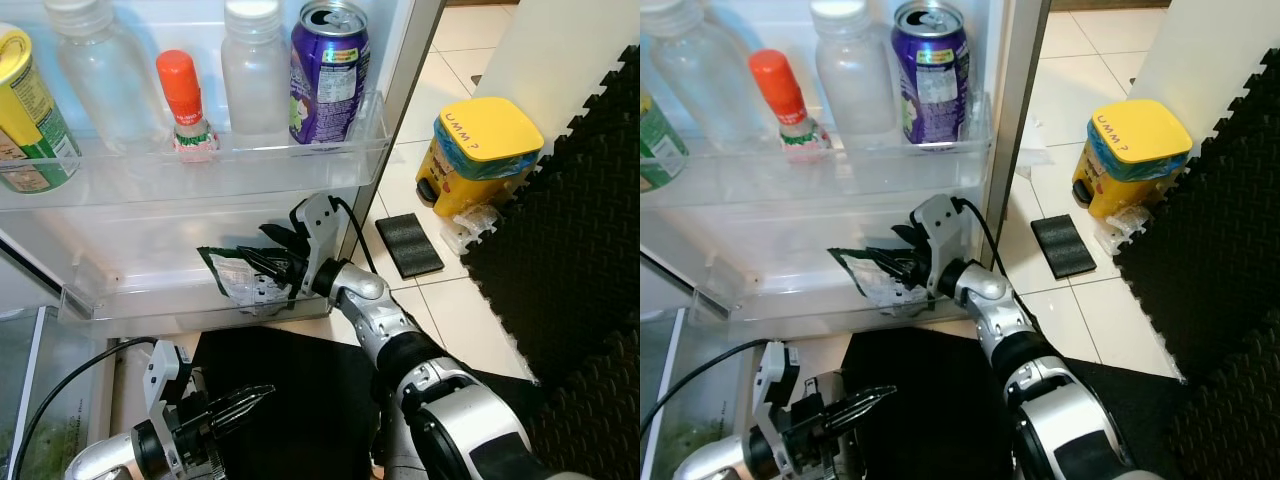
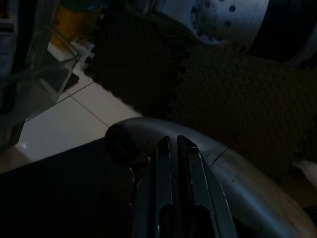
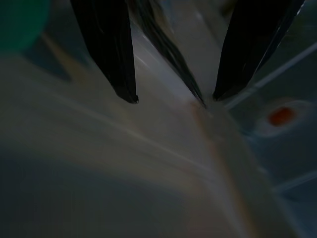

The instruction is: Restocking fridge

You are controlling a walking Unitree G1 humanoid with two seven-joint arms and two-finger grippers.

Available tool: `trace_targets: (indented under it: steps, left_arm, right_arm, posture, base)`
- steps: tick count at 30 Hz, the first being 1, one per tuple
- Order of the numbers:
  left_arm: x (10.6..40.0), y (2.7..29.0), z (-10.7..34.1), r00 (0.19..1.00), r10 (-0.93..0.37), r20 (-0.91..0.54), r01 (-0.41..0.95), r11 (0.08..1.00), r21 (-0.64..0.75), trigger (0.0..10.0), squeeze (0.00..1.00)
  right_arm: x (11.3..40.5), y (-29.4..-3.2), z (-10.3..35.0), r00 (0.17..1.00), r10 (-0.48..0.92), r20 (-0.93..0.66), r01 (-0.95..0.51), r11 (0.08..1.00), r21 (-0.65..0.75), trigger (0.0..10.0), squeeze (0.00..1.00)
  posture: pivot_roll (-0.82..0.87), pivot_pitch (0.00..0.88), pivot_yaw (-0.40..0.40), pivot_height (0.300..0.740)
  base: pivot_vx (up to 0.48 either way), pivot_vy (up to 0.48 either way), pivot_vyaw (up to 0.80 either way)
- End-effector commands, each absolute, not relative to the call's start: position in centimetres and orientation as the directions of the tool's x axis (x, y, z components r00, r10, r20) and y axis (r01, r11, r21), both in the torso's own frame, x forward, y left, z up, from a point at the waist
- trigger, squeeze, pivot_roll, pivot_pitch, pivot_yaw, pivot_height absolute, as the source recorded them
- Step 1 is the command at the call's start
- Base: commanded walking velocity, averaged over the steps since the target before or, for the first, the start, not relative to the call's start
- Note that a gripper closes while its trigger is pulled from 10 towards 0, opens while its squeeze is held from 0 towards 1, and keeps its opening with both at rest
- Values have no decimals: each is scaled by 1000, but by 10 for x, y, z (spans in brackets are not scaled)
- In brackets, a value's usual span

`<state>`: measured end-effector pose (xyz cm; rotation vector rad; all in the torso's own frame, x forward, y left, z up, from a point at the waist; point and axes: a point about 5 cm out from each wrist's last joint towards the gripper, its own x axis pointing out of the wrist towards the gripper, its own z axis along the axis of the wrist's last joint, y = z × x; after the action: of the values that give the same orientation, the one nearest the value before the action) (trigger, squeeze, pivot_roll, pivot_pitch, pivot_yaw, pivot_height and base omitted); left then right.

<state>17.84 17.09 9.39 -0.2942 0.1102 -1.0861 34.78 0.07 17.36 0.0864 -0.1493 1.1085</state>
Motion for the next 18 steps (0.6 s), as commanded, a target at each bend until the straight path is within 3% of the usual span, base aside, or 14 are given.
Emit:
trace_targets:
  steps: [1, 18]
  left_arm:
    - [174, 169, 88, 449, -892, 60, 850, 405, -337, 10000, 0]
    - [177, 174, 91, 399, -915, 58, 869, 358, -342, 10000, 0]
  right_arm:
    - [311, 56, 171, 270, 929, 254, -962, 247, 118, 10000, 0]
    - [286, 31, 178, 80, 960, 267, -990, 45, 135, 10000, 0]
  posture:
    - [147, 264, -70, 457]
    - [134, 243, -61, 457]
  base:
    - [0, 0, 0]
    - [0, 0, 0]
